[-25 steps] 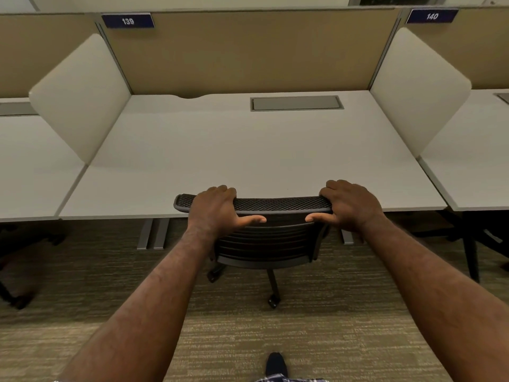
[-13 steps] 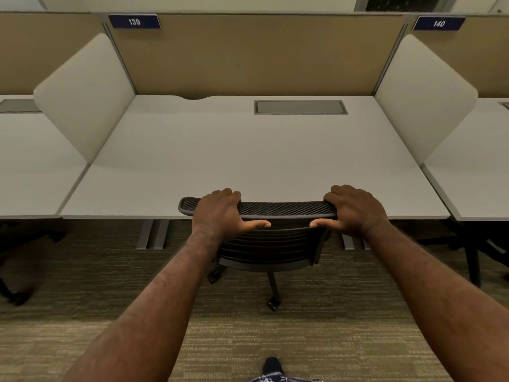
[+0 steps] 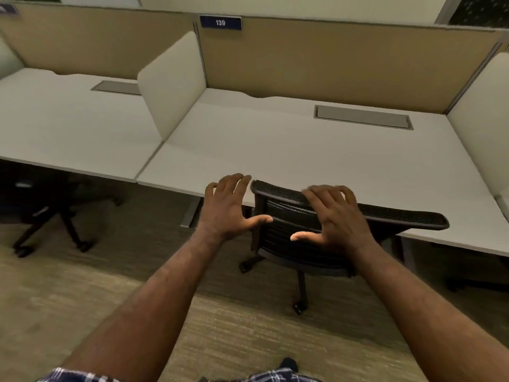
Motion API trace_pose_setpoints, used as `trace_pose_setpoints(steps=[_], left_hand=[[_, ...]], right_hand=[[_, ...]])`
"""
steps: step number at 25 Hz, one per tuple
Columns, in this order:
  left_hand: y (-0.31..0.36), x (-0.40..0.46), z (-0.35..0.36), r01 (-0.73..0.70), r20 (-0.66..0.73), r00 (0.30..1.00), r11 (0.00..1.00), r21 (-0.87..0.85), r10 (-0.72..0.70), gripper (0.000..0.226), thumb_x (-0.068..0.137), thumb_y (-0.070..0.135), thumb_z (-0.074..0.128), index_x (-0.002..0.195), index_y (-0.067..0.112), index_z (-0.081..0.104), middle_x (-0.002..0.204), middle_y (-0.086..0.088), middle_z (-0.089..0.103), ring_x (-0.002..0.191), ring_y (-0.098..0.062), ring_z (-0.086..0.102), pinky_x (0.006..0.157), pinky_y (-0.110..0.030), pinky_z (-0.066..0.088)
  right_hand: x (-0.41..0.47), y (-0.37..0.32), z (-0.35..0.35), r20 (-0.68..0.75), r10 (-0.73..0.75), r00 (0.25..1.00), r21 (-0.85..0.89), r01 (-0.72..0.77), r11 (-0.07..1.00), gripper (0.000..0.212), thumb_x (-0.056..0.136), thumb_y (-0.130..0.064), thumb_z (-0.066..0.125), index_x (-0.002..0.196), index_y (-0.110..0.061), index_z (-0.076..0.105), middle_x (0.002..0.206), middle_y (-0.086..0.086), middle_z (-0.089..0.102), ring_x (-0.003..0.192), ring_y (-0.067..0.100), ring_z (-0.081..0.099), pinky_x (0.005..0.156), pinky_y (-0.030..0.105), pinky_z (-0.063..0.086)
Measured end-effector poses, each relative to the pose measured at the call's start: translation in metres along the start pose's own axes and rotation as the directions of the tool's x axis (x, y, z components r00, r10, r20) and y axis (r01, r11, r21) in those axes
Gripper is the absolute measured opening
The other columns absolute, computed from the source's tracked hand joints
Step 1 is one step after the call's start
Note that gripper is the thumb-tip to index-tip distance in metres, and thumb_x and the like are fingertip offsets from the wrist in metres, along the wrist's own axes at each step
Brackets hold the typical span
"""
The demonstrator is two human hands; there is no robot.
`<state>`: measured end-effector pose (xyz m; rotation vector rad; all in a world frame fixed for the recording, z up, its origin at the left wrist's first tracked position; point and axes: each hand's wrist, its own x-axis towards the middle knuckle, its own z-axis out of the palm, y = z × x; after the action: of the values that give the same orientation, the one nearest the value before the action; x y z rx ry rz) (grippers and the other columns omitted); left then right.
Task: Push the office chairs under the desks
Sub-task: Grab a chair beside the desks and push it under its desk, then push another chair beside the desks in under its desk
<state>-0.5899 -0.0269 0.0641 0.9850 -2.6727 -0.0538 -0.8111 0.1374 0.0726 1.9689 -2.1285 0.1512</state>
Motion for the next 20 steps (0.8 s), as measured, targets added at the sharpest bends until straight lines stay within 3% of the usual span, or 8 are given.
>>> trace_pose_setpoints(steps=[4, 9, 14, 20], left_hand=[[-0.081, -0.070, -0.032, 0.127, -0.033, 0.991, 0.992, 0.003, -0.127, 0.097, 0.079, 0.087, 0.028, 0.147, 0.018, 0.038, 0.147, -0.006, 0.043, 0.134, -0.022, 0.036, 0.105, -0.046, 0.029], [-0.181, -0.183, -0.058, 0.343, -0.063, 0.938, 0.939, 0.032, -0.341, 0.096, 0.082, 0.084, 0.022, 0.146, 0.016, 0.042, 0.145, -0.006, 0.047, 0.136, -0.021, 0.038, 0.104, -0.046, 0.028], [-0.257, -0.278, -0.078, 0.554, -0.091, 0.832, 0.828, 0.083, -0.548, 0.098, 0.079, 0.084, 0.026, 0.144, 0.013, 0.045, 0.144, -0.006, 0.049, 0.135, -0.023, 0.041, 0.103, -0.047, 0.031], [-0.351, -0.358, -0.093, 0.769, -0.084, 0.638, 0.628, 0.122, -0.765, 0.101, 0.077, 0.087, 0.030, 0.148, 0.015, 0.038, 0.148, -0.005, 0.044, 0.137, -0.023, 0.038, 0.108, -0.050, 0.025]], right_hand=[[0.044, -0.098, 0.006, 0.022, -0.150, 0.988, 0.066, 0.148, 0.987, 0.107, 0.078, -0.091, 0.030, 0.147, -0.009, 0.039, 0.150, 0.013, 0.044, 0.137, 0.031, 0.039, 0.112, 0.049, 0.028], [0.093, -0.230, 0.027, 0.093, -0.351, 0.932, 0.147, 0.336, 0.930, 0.110, 0.076, -0.093, 0.024, 0.149, -0.011, 0.037, 0.153, 0.010, 0.041, 0.141, 0.029, 0.035, 0.115, 0.048, 0.023], [0.143, -0.349, 0.048, 0.119, -0.562, 0.818, 0.227, 0.529, 0.818, 0.108, 0.077, -0.093, 0.023, 0.153, -0.015, 0.028, 0.158, 0.007, 0.034, 0.146, 0.027, 0.026, 0.118, 0.050, 0.018], [0.230, -0.480, 0.084, 0.119, -0.747, 0.655, 0.325, 0.685, 0.652, 0.111, 0.075, -0.095, 0.018, 0.156, -0.018, 0.019, 0.162, 0.005, 0.025, 0.149, 0.025, 0.018, 0.120, 0.049, 0.009]])
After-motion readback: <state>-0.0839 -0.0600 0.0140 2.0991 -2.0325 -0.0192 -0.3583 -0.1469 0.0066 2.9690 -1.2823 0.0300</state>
